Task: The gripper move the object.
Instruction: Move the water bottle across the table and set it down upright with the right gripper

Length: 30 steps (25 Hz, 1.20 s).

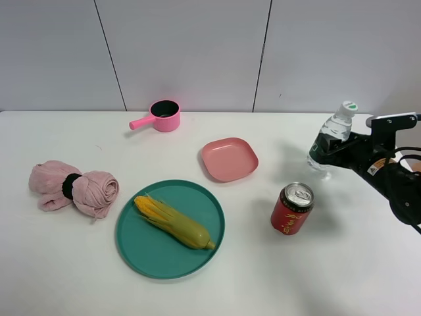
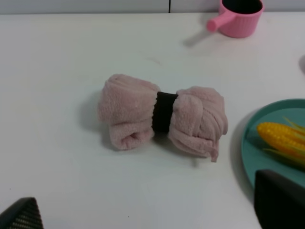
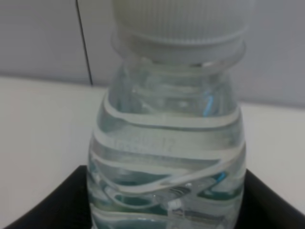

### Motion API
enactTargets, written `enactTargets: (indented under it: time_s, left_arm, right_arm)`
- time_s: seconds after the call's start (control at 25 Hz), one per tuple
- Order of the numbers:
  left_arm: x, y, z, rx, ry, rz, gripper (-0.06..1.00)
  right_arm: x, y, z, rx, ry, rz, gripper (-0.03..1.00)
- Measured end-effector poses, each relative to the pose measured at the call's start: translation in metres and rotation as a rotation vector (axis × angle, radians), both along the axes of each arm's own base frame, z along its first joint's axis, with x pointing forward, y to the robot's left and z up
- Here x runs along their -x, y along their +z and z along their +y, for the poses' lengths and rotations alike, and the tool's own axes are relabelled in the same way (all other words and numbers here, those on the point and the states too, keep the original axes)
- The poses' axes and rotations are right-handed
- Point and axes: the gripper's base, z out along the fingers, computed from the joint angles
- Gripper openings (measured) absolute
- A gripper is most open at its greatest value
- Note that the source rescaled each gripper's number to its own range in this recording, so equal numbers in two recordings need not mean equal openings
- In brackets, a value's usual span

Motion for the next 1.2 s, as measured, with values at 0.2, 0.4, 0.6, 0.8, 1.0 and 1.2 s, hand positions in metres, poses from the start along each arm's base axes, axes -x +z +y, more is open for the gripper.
enactTargets:
  time_s: [0.2,0.4,0.6,0.8,1.0,1.2]
  left_arm:
    - [0.0,0.0,0.0,0.0,0.0,0.0,1.0]
    - [0.0,0.0,0.0,0.0,0.0,0.0,1.0]
    - [0.0,0.0,0.0,0.0,0.0,0.0,1.0]
    - [0.0,0.0,0.0,0.0,0.0,0.0,1.0]
    - [0.0,0.0,0.0,0.0,0.0,0.0,1.0]
    - [0.0,0.0,0.0,0.0,0.0,0.0,1.0]
  right_arm:
    - [0.005,0.033,0.006,0.037,0.018,-0.045,0.0]
    - [0.013,0.057,0.038,0.074,0.145,-0.042,0.0]
    - [-0.001,0.086,0.092,0.093,0.286,0.017,0.0]
    - [-0.021,0.135,0.148,0.043,0.377,-0.011,0.0]
    - [-0.031,0.163,0.212,0.04,0.482,-0.01,0.0]
    - [-0.038,0.147,0.278,0.087,0.579,0.063,0.0]
